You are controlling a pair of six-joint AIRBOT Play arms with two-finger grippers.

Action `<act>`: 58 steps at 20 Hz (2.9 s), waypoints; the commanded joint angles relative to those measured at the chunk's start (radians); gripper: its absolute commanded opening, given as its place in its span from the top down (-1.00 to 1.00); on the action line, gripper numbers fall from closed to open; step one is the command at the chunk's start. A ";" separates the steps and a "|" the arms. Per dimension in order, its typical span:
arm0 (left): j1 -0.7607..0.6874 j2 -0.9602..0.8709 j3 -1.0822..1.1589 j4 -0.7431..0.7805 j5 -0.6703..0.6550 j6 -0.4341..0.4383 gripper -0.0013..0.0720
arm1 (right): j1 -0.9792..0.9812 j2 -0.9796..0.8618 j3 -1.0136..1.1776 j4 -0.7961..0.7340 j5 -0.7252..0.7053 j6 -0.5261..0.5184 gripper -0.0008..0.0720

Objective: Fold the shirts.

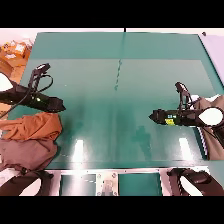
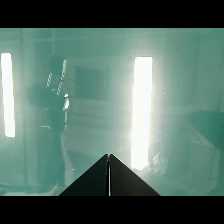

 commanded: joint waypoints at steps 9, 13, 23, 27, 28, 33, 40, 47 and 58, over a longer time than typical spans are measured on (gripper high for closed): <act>0.053 0.000 -0.060 0.719 0.055 -0.318 -1.00 | 0.001 0.000 -0.001 0.000 0.000 0.000 0.93; 0.190 -0.010 -0.258 0.719 0.253 -0.363 -1.00 | 0.001 0.000 -0.001 0.000 0.000 0.000 0.93; 0.258 -0.045 -0.249 0.456 0.264 -0.209 0.91 | 0.001 0.000 -0.001 0.000 0.000 0.000 0.93; 0.212 -0.043 0.026 0.310 0.163 -0.202 0.91 | 0.001 0.000 -0.001 0.012 -0.023 0.000 0.93; 0.175 -0.043 0.101 0.264 0.142 -0.193 0.91 | 0.002 0.000 -0.001 0.011 -0.022 0.000 0.93; -0.182 -0.043 0.344 0.190 0.205 -0.166 0.91 | 0.001 0.000 0.010 0.012 -0.023 0.001 0.64; -0.527 -0.190 0.341 0.149 0.377 -0.152 0.88 | 0.000 0.000 0.076 0.019 -0.023 0.001 0.56; -0.475 -0.304 0.360 0.096 0.251 -0.159 -0.94 | -0.172 -0.006 0.108 0.019 -0.011 0.035 -0.44; -0.306 -0.307 0.018 0.241 0.337 -0.290 -0.94 | -0.258 -0.550 0.215 0.412 -0.082 -0.352 -0.36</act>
